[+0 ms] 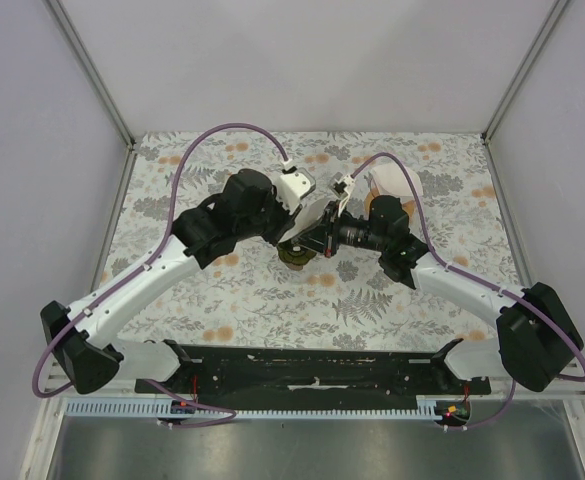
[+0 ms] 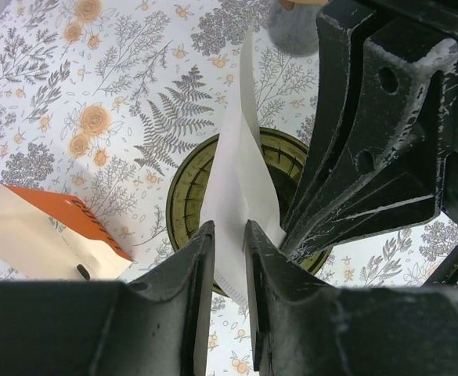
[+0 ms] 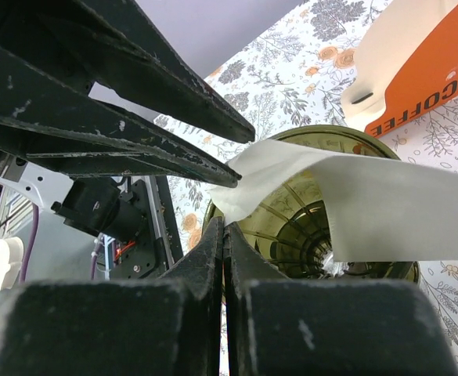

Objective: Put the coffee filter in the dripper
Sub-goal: Place the coffee filter in the coffee dripper.

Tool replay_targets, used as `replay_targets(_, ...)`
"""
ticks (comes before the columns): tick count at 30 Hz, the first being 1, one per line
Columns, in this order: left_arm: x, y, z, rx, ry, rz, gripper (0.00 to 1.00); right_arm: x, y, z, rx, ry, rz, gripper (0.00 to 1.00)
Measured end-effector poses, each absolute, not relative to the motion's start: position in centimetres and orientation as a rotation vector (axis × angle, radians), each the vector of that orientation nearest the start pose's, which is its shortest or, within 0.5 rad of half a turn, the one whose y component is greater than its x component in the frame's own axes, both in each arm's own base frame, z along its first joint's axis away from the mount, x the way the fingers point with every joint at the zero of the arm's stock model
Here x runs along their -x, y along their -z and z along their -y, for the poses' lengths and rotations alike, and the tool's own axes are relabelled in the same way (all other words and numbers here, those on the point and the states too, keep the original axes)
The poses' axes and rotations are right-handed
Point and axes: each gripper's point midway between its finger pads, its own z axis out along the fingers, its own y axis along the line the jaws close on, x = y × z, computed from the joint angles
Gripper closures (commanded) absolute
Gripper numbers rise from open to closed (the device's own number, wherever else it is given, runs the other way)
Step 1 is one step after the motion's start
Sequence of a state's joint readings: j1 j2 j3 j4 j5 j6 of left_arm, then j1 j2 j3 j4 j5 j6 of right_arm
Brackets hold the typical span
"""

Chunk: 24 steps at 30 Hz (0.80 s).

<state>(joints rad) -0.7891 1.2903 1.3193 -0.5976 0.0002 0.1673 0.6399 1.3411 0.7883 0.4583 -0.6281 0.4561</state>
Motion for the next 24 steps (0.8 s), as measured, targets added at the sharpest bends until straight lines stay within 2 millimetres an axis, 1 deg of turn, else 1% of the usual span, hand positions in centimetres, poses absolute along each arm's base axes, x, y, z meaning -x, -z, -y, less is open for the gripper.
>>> replay_targets(2,-27.2,-26.3,26.4,-1.002,0.359,-1.922,0.72,-25.1,-23.5,-33.4,0.68,-1.318,-1.71,1.0)
replay_targets(4,-27.2,-26.0,26.5,-1.01,0.354,-1.927,0.77,-25.0,-23.3,-33.4,0.682,-1.317,-1.715,1.0)
replay_targets(6,-27.3,-25.7,26.5,-1.02,0.347,-1.934,0.87,-25.0,-23.2,-33.3,0.683,-1.315,-1.72,1.0)
replay_targets(7,-27.3,-25.5,26.5,-1.024,0.342,-1.938,0.94,-25.0,-23.2,-33.3,0.685,-1.314,-1.723,1.0)
replay_targets(8,-27.4,-25.4,26.4,-1.028,0.334,-1.941,0.98,-25.0,-23.1,-33.3,0.687,-1.312,-1.725,1.0)
replay_targets(14,-27.6,-25.3,25.9,-1.034,0.294,-1.945,0.98,-24.9,-23.2,-33.1,0.682,-1.302,-1.735,1.0)
replay_targets(15,-27.6,-25.5,26.0,-1.035,0.294,-1.942,0.98,-24.9,-23.2,-33.0,0.675,-1.296,-1.737,0.96)
replay_targets(19,-27.5,-26.2,26.3,-1.045,0.305,-1.92,0.98,-25.3,-23.4,-32.7,0.639,-1.271,-1.746,0.72)
replay_targets(22,-27.0,-26.4,26.7,-1.069,0.314,-1.894,0.98,-25.7,-23.6,-32.7,0.616,-1.261,-1.749,0.63)
replay_targets(24,-26.5,-26.6,26.9,-1.086,0.32,-1.87,0.98,-26.0,-23.9,-32.7,0.601,-1.255,-1.747,0.59)
